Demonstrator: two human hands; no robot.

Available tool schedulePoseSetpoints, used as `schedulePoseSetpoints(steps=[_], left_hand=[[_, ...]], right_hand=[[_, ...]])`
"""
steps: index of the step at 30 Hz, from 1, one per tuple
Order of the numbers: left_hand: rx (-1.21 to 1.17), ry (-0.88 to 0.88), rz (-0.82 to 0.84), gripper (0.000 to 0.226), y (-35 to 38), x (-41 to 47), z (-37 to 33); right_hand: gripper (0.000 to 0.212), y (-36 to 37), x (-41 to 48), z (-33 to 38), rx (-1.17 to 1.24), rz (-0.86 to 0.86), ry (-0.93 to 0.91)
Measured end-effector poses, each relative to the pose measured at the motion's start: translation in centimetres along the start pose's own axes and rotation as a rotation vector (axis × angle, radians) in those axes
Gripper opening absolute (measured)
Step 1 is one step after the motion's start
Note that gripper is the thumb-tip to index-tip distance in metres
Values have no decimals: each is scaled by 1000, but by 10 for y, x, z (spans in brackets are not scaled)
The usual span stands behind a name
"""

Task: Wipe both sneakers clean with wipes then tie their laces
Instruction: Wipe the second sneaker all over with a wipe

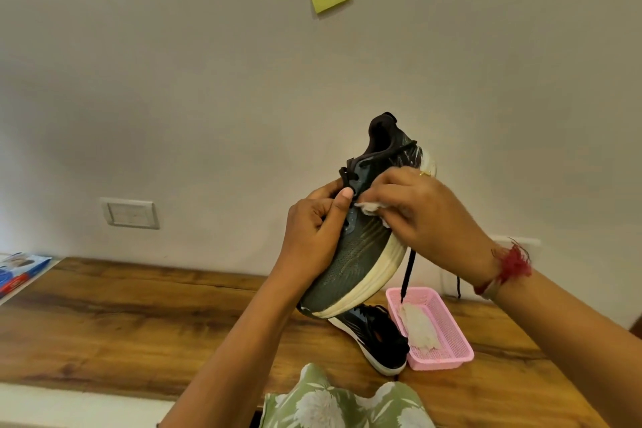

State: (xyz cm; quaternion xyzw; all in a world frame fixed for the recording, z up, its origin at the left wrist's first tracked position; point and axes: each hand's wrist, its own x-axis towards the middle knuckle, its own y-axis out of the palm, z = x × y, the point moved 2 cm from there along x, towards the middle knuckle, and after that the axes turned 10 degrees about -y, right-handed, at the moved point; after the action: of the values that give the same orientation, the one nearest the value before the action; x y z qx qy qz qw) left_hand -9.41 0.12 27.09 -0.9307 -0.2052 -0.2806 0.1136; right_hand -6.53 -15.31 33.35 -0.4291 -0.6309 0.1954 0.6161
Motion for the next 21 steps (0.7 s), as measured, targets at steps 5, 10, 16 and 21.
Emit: schedulePoseSetpoints(steps=[5,10,16,21], left_hand=[[-2,-9,11,62,3,-1,-1],[9,-33,14,64,1,-2,4],[36,-77,10,62,0,-6,16],[17,-52,57,50,2,-9,17]], right_hand=[[11,-5,6,-17,-89,-141,106],[8,0,7,-9,-20,-81,104],[35,8,5,1,272,-103,252],[41,7,6,-19,167,-151,305]])
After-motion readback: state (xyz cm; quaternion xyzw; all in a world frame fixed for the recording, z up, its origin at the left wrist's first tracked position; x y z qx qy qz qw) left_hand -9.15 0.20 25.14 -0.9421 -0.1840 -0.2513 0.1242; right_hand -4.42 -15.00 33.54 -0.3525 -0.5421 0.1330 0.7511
